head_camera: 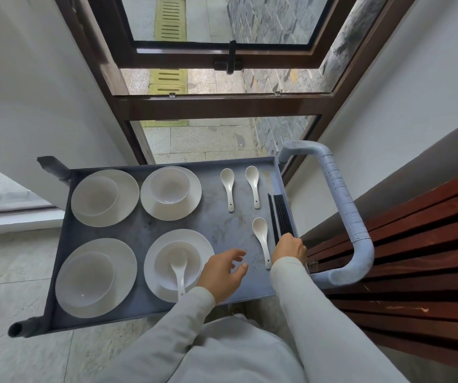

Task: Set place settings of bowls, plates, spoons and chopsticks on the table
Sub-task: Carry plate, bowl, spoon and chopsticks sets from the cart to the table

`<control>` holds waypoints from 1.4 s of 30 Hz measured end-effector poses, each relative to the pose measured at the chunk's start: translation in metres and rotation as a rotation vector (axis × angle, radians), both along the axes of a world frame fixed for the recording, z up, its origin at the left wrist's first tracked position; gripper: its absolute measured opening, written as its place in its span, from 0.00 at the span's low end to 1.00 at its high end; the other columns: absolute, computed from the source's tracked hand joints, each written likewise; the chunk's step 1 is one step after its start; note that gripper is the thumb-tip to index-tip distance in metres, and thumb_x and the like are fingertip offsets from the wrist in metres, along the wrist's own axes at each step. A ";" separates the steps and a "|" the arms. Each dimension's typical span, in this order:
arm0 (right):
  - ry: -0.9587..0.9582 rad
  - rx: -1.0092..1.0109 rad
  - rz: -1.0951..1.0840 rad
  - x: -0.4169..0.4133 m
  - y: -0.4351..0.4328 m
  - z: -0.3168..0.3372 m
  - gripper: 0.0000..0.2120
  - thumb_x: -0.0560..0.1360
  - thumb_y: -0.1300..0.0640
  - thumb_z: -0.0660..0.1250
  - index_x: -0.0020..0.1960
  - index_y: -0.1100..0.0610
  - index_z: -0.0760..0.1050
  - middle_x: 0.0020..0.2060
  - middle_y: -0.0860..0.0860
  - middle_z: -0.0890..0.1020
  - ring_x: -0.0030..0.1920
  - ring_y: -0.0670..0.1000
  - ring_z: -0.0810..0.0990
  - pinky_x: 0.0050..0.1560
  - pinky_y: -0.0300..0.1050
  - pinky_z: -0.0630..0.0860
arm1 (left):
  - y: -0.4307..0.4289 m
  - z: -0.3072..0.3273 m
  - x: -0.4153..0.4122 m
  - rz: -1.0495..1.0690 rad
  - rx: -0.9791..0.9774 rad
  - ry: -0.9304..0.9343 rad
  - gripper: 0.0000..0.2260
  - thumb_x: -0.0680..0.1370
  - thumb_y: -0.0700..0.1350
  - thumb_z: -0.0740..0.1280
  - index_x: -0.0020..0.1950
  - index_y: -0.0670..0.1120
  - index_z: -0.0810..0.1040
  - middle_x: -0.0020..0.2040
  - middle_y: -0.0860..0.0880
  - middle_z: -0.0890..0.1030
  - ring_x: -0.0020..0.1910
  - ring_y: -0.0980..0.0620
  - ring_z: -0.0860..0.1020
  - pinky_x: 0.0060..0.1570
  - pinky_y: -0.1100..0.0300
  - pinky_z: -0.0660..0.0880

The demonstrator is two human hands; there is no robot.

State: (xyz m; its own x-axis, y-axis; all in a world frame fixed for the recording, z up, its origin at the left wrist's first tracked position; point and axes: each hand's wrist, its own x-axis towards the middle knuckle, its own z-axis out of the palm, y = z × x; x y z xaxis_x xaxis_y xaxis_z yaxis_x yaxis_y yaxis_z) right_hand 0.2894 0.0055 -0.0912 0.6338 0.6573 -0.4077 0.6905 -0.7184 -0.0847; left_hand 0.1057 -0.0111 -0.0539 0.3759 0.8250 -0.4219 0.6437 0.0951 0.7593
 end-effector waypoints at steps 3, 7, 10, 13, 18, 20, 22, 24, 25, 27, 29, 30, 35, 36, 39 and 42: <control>0.026 -0.030 0.015 -0.008 -0.004 -0.004 0.05 0.79 0.67 0.66 0.52 0.62 0.80 0.54 0.61 0.85 0.57 0.62 0.84 0.50 0.51 0.81 | 0.000 0.000 -0.003 0.009 -0.003 0.000 0.17 0.82 0.52 0.66 0.70 0.51 0.76 0.64 0.51 0.82 0.59 0.51 0.81 0.65 0.51 0.78; 0.069 -0.012 -0.073 -0.004 0.000 -0.002 0.04 0.78 0.66 0.68 0.52 0.62 0.80 0.55 0.62 0.84 0.57 0.63 0.84 0.48 0.52 0.81 | 0.000 -0.002 -0.005 0.013 -0.011 -0.001 0.17 0.82 0.52 0.66 0.70 0.51 0.76 0.64 0.51 0.81 0.58 0.52 0.80 0.63 0.52 0.79; 0.095 -0.035 -0.078 -0.006 0.002 -0.001 0.07 0.77 0.63 0.71 0.55 0.62 0.81 0.56 0.61 0.84 0.58 0.63 0.83 0.49 0.52 0.81 | -0.001 -0.001 -0.007 0.021 -0.011 -0.005 0.17 0.82 0.52 0.66 0.70 0.51 0.76 0.64 0.52 0.81 0.58 0.52 0.80 0.63 0.52 0.79; 0.117 -0.047 -0.080 -0.007 0.003 -0.001 0.09 0.77 0.59 0.72 0.55 0.61 0.81 0.55 0.61 0.84 0.57 0.63 0.84 0.47 0.51 0.81 | 0.002 0.002 -0.012 0.050 0.014 -0.019 0.16 0.82 0.52 0.66 0.69 0.50 0.77 0.62 0.51 0.83 0.56 0.52 0.81 0.62 0.52 0.80; 0.157 0.145 -0.169 -0.001 0.003 0.003 0.10 0.80 0.58 0.65 0.53 0.65 0.80 0.55 0.63 0.83 0.57 0.64 0.81 0.51 0.49 0.74 | 0.008 0.008 -0.039 0.171 0.125 -0.061 0.12 0.81 0.48 0.69 0.64 0.48 0.82 0.57 0.51 0.85 0.53 0.53 0.82 0.58 0.53 0.79; 0.244 0.249 -0.164 -0.007 -0.002 0.010 0.10 0.81 0.57 0.65 0.52 0.64 0.81 0.52 0.63 0.85 0.55 0.63 0.81 0.52 0.47 0.73 | 0.012 0.010 -0.058 0.299 0.195 -0.064 0.11 0.80 0.45 0.70 0.62 0.46 0.83 0.56 0.50 0.85 0.54 0.52 0.81 0.59 0.54 0.76; 0.406 0.257 -0.085 -0.023 -0.010 0.016 0.08 0.79 0.55 0.69 0.50 0.59 0.83 0.47 0.59 0.86 0.52 0.61 0.83 0.51 0.43 0.73 | 0.012 0.010 -0.081 0.436 0.231 -0.048 0.11 0.80 0.43 0.70 0.62 0.46 0.83 0.58 0.50 0.84 0.56 0.53 0.79 0.62 0.58 0.72; 0.574 0.208 -0.016 -0.050 -0.016 0.017 0.06 0.77 0.54 0.72 0.50 0.57 0.83 0.44 0.55 0.86 0.48 0.58 0.86 0.52 0.45 0.80 | 0.008 0.008 -0.102 0.520 0.212 -0.017 0.12 0.80 0.42 0.70 0.63 0.47 0.81 0.60 0.50 0.83 0.57 0.53 0.77 0.62 0.58 0.70; 0.633 0.182 0.009 -0.065 -0.017 0.016 0.07 0.77 0.54 0.72 0.51 0.57 0.83 0.44 0.54 0.87 0.47 0.56 0.87 0.51 0.46 0.82 | 0.005 0.006 -0.110 0.536 0.201 0.009 0.12 0.80 0.43 0.69 0.64 0.47 0.81 0.61 0.49 0.82 0.58 0.52 0.77 0.62 0.57 0.71; 0.690 0.141 0.049 -0.091 -0.016 0.008 0.07 0.77 0.55 0.72 0.52 0.58 0.83 0.43 0.54 0.87 0.45 0.56 0.87 0.52 0.48 0.84 | -0.005 0.002 -0.121 0.551 0.201 0.065 0.13 0.80 0.42 0.69 0.65 0.45 0.80 0.61 0.47 0.83 0.59 0.47 0.79 0.62 0.55 0.72; 0.713 0.116 0.082 -0.110 -0.014 0.002 0.08 0.77 0.54 0.72 0.48 0.59 0.83 0.42 0.55 0.87 0.45 0.57 0.87 0.55 0.54 0.84 | -0.015 -0.001 -0.125 0.566 0.237 0.081 0.13 0.80 0.40 0.70 0.64 0.43 0.80 0.61 0.45 0.83 0.59 0.44 0.79 0.62 0.52 0.73; 0.716 0.106 0.096 -0.117 -0.013 -0.001 0.09 0.76 0.53 0.73 0.47 0.59 0.84 0.41 0.55 0.87 0.45 0.57 0.87 0.55 0.55 0.84 | -0.019 -0.002 -0.125 0.581 0.250 0.080 0.13 0.79 0.39 0.70 0.64 0.42 0.80 0.60 0.44 0.82 0.58 0.44 0.79 0.61 0.50 0.75; 0.662 0.087 0.111 -0.129 -0.010 -0.008 0.11 0.72 0.50 0.77 0.39 0.57 0.84 0.37 0.54 0.88 0.45 0.57 0.87 0.53 0.56 0.84 | -0.025 -0.006 -0.134 0.621 0.213 0.066 0.16 0.79 0.39 0.71 0.67 0.43 0.78 0.62 0.45 0.81 0.58 0.45 0.78 0.62 0.47 0.76; 0.668 0.091 0.085 -0.129 -0.010 -0.009 0.11 0.71 0.50 0.78 0.36 0.55 0.83 0.36 0.53 0.87 0.44 0.56 0.87 0.52 0.56 0.85 | -0.026 -0.008 -0.137 0.615 0.203 0.064 0.17 0.79 0.39 0.71 0.67 0.43 0.78 0.63 0.45 0.80 0.59 0.46 0.77 0.63 0.48 0.75; 0.659 0.115 0.037 -0.128 -0.012 -0.012 0.12 0.69 0.48 0.80 0.32 0.49 0.79 0.32 0.47 0.85 0.39 0.51 0.86 0.51 0.53 0.85 | -0.028 -0.012 -0.144 0.592 0.170 0.055 0.18 0.79 0.40 0.72 0.68 0.44 0.77 0.64 0.46 0.80 0.61 0.48 0.77 0.64 0.52 0.73; 0.598 0.140 0.054 -0.125 -0.010 -0.013 0.12 0.70 0.43 0.79 0.36 0.49 0.81 0.32 0.44 0.84 0.40 0.48 0.85 0.51 0.48 0.83 | -0.028 -0.020 -0.148 0.597 0.136 0.060 0.22 0.78 0.41 0.72 0.72 0.44 0.75 0.66 0.46 0.78 0.64 0.47 0.76 0.64 0.56 0.71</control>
State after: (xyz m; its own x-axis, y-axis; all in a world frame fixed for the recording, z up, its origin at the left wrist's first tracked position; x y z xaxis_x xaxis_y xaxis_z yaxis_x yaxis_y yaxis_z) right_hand 0.1644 -0.0049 -0.1037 0.2865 0.7551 -0.5897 0.5296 -0.6377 -0.5593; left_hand -0.0424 -0.0389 -0.0735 -0.1889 0.9338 -0.3038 0.5511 0.3568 0.7543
